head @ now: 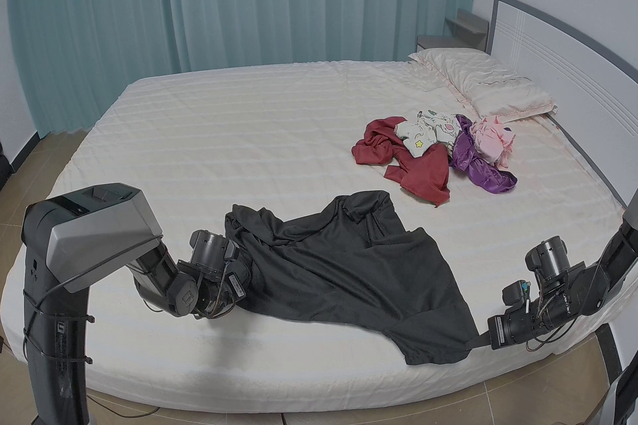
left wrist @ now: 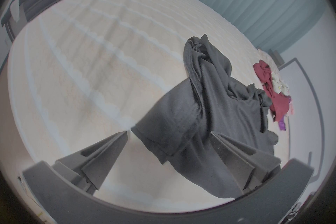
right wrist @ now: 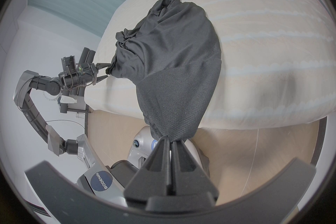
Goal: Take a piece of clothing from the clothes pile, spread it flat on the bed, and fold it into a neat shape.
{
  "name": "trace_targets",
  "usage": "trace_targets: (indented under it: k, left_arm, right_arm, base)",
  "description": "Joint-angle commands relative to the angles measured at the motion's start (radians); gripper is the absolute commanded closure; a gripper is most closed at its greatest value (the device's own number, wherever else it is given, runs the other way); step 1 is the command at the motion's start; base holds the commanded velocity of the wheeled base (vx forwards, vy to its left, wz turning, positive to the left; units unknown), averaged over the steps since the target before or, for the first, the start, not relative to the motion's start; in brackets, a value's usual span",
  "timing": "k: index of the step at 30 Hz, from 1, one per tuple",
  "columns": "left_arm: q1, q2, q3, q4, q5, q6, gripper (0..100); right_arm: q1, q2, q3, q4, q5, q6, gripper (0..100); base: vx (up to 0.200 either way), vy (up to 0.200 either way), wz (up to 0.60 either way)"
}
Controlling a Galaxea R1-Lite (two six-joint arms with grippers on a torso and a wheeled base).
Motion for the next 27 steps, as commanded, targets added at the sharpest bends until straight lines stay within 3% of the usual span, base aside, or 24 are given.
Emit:
trace_targets:
  k: [1, 8, 10, 17, 27]
  left_arm:
    - [0.008, 0.018, -0.004, -0.001, 0.012, 0.002, 100]
    - [0.048, -0.038, 0.011, 0.118, 0.016, -0.003, 100]
    - [0.077, -0.125, 0.048, 0.179, 0.013, -0.005, 100]
    - [0.098, -0.3, 0.206, 0.348, 0.009, 0.018, 100]
    - [0.083, -0.335, 0.393, 0.354, -0.024, 0.012, 100]
  right_arm:
    - [-0.001, 0.008, 0.003, 0.0, -0.001, 0.0, 100]
    - [-0.002, 0.0, 0.011, 0.0, -0.001, 0.0, 100]
    - [-0.016, -0.004, 0.02, 0.0, -0.001, -0.004, 100]
    - [-0.047, 0.006, 0.063, -0.002, 0.002, -0.096, 100]
    - [-0.047, 0.005, 0.118, 0.0, 0.001, -0.168, 100]
  base:
    - [0.0, 0.0, 0.0]
    - [0.0, 0.0, 0.0]
    - [0.0, 0.0, 0.0]
    - [0.0, 0.0, 0.0]
    - [0.0, 0.0, 0.0]
